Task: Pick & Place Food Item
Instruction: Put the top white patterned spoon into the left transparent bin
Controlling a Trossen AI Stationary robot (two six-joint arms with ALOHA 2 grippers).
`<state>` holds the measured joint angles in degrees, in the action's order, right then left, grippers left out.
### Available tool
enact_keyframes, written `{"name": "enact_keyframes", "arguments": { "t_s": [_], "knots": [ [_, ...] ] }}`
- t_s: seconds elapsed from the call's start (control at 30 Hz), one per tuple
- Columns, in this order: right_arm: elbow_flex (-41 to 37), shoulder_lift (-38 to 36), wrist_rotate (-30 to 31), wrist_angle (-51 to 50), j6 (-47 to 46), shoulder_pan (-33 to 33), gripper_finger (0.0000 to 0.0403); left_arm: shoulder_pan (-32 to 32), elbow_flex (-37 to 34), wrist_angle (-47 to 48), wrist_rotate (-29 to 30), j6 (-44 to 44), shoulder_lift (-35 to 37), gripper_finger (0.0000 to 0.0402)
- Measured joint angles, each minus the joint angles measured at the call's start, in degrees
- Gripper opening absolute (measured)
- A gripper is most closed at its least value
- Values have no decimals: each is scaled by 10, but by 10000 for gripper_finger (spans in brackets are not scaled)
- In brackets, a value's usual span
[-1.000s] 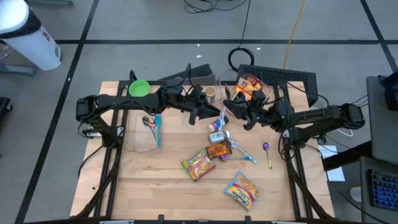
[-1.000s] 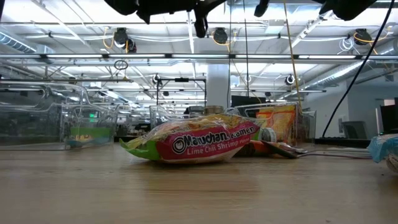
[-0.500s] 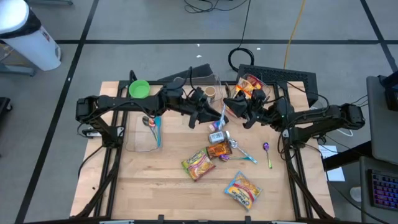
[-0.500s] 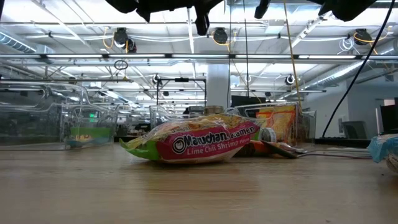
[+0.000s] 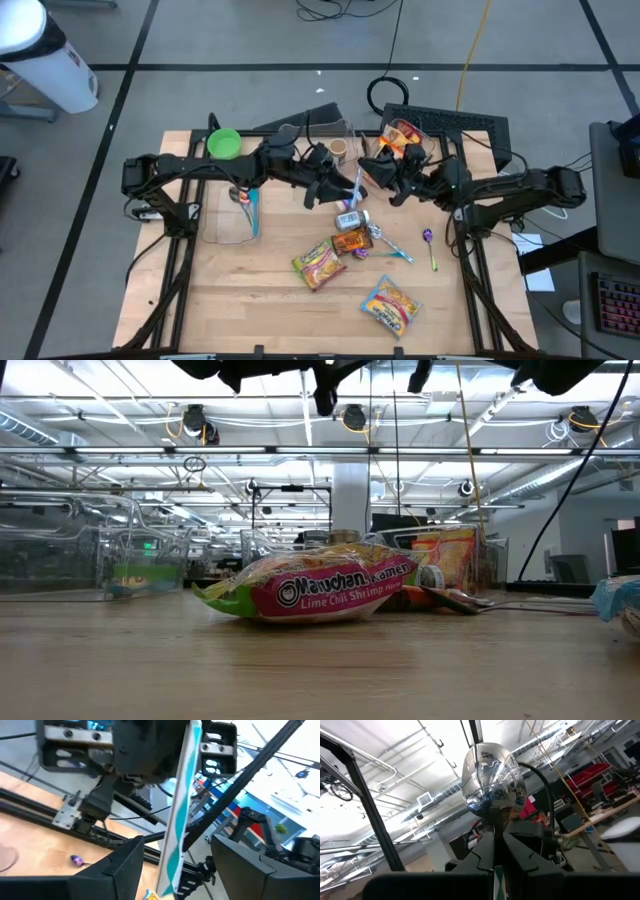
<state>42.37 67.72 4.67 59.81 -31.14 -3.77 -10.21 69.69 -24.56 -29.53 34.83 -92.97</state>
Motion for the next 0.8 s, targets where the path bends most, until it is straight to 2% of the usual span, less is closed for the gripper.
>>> {"name": "enact_keyframes", "arguments": {
  "t_s": [0.37,0.47,0.6,0.8],
  "knots": [
    [2,46,12,47,-12,0,4,0,0,56,29,-14,0,241],
    [2,46,12,46,-14,0,4,-1,0,56,32,-16,0,230],
    [2,46,12,46,-13,0,4,0,0,53,42,-27,0,183],
    [2,46,15,42,-11,0,4,0,0,44,42,-51,0,87]
  ]
}}
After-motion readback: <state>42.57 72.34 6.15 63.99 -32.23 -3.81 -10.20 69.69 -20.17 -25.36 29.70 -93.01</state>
